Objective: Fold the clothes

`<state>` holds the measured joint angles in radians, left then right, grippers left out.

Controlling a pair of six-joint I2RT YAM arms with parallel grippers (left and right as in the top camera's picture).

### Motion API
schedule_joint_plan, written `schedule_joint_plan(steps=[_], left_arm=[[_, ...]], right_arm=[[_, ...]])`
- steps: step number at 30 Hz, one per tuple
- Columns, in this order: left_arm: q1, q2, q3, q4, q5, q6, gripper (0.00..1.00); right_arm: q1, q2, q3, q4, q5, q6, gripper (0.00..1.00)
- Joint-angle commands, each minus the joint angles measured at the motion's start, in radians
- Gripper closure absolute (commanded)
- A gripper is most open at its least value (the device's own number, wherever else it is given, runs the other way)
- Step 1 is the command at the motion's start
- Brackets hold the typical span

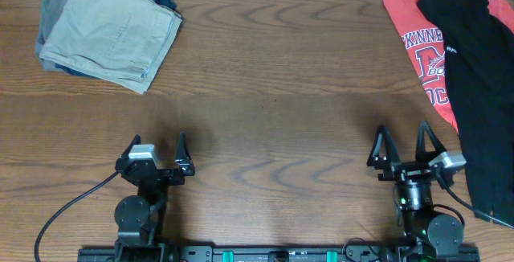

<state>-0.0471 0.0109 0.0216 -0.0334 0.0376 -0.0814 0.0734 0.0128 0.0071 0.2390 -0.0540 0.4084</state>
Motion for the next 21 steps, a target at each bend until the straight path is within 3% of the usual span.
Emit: schedule_joint_plan(steps=[1, 7, 11, 21], left_arm=[[-0.002, -0.007, -0.018, -0.037, -0.027, -0.008, 0.02], [-0.002, -0.007, -0.018, -0.037, -0.027, -0.008, 0.02], [-0.002, -0.007, -0.018, -0.037, -0.027, -0.008, 0.02], [-0.002, -0.007, -0.018, -0.037, -0.027, -0.008, 0.02]], right_arm=[[0.013, -0.008, -0.002, 0.007, -0.011, -0.127, 0.01], [0.026, -0.008, -0.002, -0.132, -0.01, -0.383, 0.01], [0.026, -0.008, -0.002, -0.301, -0.003, -0.375, 0.01], [0.025, -0.008, -0.002, -0.311, 0.004, -0.38, 0.01]])
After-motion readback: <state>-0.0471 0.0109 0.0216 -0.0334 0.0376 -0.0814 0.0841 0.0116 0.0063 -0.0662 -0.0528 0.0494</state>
